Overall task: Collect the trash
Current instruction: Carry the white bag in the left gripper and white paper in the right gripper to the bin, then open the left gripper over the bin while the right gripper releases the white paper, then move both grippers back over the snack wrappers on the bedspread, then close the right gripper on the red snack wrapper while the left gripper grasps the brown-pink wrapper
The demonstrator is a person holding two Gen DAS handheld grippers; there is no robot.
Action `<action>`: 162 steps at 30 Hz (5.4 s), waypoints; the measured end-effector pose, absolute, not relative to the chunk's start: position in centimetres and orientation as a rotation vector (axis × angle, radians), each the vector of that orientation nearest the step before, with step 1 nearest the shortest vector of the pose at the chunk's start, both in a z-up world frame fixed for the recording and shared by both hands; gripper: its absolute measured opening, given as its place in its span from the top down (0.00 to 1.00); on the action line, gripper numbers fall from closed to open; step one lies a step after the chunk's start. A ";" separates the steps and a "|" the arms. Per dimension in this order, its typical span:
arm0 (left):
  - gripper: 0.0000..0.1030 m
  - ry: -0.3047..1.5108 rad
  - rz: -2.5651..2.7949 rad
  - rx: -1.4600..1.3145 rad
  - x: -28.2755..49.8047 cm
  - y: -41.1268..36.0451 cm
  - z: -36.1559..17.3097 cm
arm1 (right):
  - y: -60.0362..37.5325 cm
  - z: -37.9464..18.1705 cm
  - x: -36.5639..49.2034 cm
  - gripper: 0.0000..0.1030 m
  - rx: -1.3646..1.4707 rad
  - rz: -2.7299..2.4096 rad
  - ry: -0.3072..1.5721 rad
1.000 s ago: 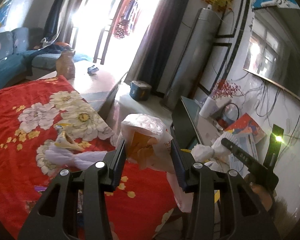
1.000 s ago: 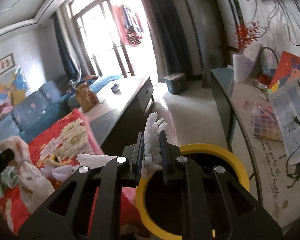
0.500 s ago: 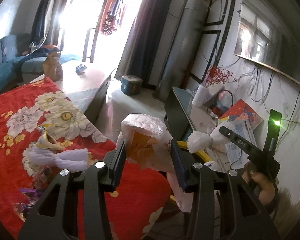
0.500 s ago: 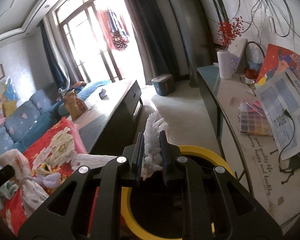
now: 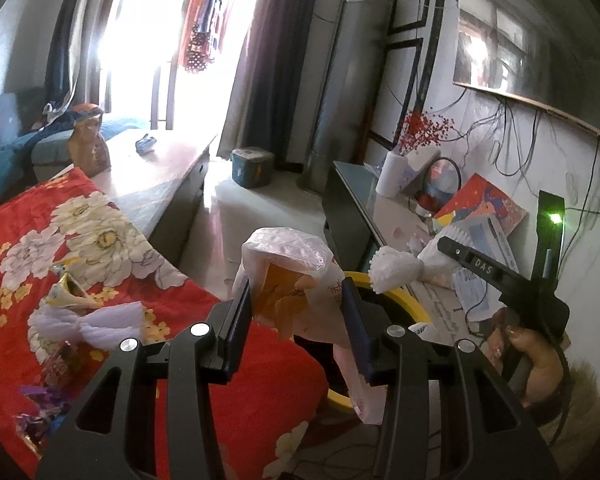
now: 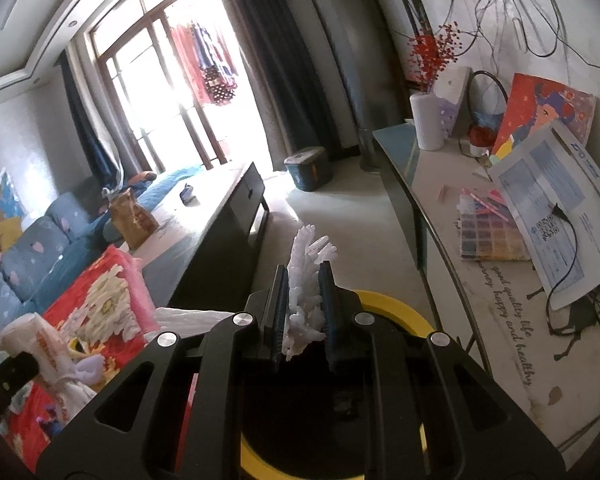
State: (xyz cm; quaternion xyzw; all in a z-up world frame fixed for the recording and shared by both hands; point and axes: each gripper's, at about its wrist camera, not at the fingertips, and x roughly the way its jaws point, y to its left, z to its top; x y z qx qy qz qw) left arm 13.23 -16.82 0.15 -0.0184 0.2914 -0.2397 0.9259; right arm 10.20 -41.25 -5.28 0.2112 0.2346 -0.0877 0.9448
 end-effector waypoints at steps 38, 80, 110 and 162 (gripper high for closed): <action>0.59 0.763 -0.481 0.068 17.3 -25.8 -9.2 | -44.1 -11.4 12.2 0.88 0.435 -0.285 0.617; 0.08 0.637 -0.286 -0.110 14.6 -15.2 -2.5 | -38.3 -5.6 10.1 0.30 0.353 -0.124 0.500; 0.07 0.555 -0.051 -0.224 11.1 -0.6 0.2 | -24.7 -3.4 8.4 0.25 0.164 0.214 0.537; 0.65 0.983 -0.165 -0.474 9.4 10.1 -11.2 | -7.3 -11.8 4.7 0.82 -0.050 0.760 0.932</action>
